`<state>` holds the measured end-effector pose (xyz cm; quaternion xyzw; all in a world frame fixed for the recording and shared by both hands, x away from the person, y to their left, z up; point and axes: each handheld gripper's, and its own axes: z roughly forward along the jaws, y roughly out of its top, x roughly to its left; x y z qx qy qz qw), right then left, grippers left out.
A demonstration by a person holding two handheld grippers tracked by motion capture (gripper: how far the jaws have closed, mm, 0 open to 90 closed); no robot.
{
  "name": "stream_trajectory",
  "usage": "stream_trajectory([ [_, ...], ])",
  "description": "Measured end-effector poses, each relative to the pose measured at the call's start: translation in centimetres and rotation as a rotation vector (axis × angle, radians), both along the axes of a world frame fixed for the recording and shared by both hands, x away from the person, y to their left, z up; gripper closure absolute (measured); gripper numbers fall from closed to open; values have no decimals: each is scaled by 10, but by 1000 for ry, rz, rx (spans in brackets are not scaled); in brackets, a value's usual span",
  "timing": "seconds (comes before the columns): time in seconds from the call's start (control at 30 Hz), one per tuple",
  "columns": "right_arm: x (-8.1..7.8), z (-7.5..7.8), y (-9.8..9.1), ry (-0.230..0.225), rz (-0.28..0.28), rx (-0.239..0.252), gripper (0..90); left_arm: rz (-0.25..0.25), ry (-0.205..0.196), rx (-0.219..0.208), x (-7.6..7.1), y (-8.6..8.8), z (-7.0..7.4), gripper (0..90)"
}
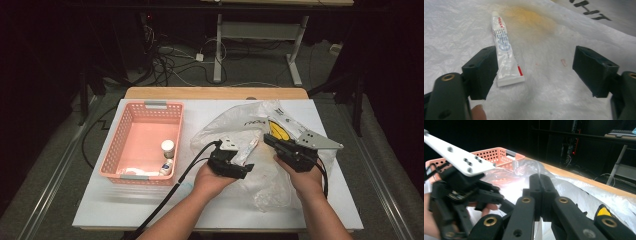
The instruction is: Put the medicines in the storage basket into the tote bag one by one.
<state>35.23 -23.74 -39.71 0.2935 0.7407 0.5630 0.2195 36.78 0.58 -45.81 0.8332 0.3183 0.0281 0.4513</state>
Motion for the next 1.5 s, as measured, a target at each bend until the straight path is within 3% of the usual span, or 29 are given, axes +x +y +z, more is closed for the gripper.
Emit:
stream_trajectory([
  [0.27, -1, 0, 1, 0, 0, -7, 900, 1, -27, -37, -20, 20, 16, 87],
  [0.4, -2, -1, 1, 2, -1, -12, 900, 11, -31, -25, -28, 29, 21, 0],
  [0.67, -2, -1, 2, 4, -4, -16, 900, 61, -69, -36, -43, 58, 32, 0],
  [0.93, -2, -2, 1, 8, -9, -19, 900, 113, -53, -51, -50, 94, 35, 0],
  [1.23, -3, -2, 1, 6, -8, -21, 900, 213, -97, 5, -56, 132, 38, 0],
  [1.5, -3, -2, 1, 2, -1, -20, 900, 293, -101, 38, -51, 157, 37, 0],
])
